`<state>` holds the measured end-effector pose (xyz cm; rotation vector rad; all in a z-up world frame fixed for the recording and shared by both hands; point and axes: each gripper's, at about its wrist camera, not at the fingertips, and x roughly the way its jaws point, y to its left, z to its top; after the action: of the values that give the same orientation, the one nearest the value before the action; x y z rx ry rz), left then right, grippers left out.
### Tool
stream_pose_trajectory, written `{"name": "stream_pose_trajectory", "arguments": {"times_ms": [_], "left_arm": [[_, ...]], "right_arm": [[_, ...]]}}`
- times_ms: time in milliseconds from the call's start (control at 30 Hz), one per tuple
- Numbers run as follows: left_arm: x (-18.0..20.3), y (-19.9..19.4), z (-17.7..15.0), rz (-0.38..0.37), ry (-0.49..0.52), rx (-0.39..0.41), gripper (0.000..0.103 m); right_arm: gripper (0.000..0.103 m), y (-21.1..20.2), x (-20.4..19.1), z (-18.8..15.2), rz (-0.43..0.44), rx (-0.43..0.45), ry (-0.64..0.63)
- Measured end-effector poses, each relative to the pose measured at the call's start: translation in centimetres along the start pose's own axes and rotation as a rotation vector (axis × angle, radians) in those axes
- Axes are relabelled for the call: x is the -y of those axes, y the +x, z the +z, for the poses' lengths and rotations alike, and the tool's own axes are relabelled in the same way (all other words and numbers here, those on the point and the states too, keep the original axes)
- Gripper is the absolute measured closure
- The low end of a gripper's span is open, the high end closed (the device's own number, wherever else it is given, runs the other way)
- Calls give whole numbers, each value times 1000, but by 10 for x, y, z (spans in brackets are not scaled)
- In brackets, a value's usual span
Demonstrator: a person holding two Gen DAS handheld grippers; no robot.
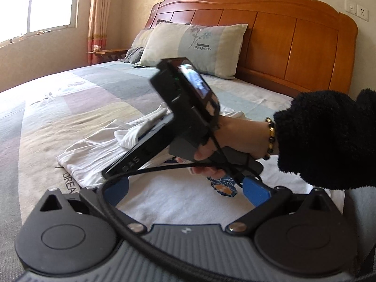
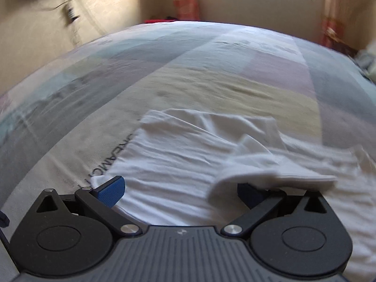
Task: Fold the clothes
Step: 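Carry the sleeve with the right gripper across the bear print toward the folded side, then lay the sleeve flat on the body and open the right gripper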
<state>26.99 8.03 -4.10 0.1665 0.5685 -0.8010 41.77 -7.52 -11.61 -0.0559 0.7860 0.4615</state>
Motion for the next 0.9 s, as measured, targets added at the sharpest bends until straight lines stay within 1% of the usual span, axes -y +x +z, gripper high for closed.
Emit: {"name": "stream_pose_trajectory", "arguments": {"times_ms": [133, 233, 267, 300, 367, 500, 567, 667, 767, 833, 900], "left_arm": [[5, 2, 3, 1, 6, 5, 1], [7, 2, 3, -7, 13, 8, 1], [8, 3, 3, -8, 14, 7, 1], [9, 4, 4, -8, 16, 6, 1], [10, 4, 4, -9, 17, 6, 1], [12, 4, 4, -12, 17, 7, 1], [12, 4, 3, -13, 15, 8, 1], [11, 4, 3, -10, 12, 9, 1], [9, 4, 3, -6, 9, 10, 1], [8, 5, 3, -1, 6, 10, 1], [7, 6, 2, 5, 3, 7, 1]], "right_arm": [[0, -12, 37, -1, -35, 78, 210], [0, -15, 56, 5, 63, 131, 354], [0, -15, 57, 8, 95, 145, 370], [0, -15, 56, 11, 126, 157, 373], [0, -14, 45, 19, 167, 170, 339], [0, -8, 20, 29, 268, 147, 255], [0, -8, 11, 30, 273, 139, 210], [0, -16, 10, 31, 218, 146, 172], [0, -31, 26, 28, 127, 155, 163], [0, -45, 37, 26, 12, 154, 116], [1, -59, 44, 17, -145, 132, -6]]}}
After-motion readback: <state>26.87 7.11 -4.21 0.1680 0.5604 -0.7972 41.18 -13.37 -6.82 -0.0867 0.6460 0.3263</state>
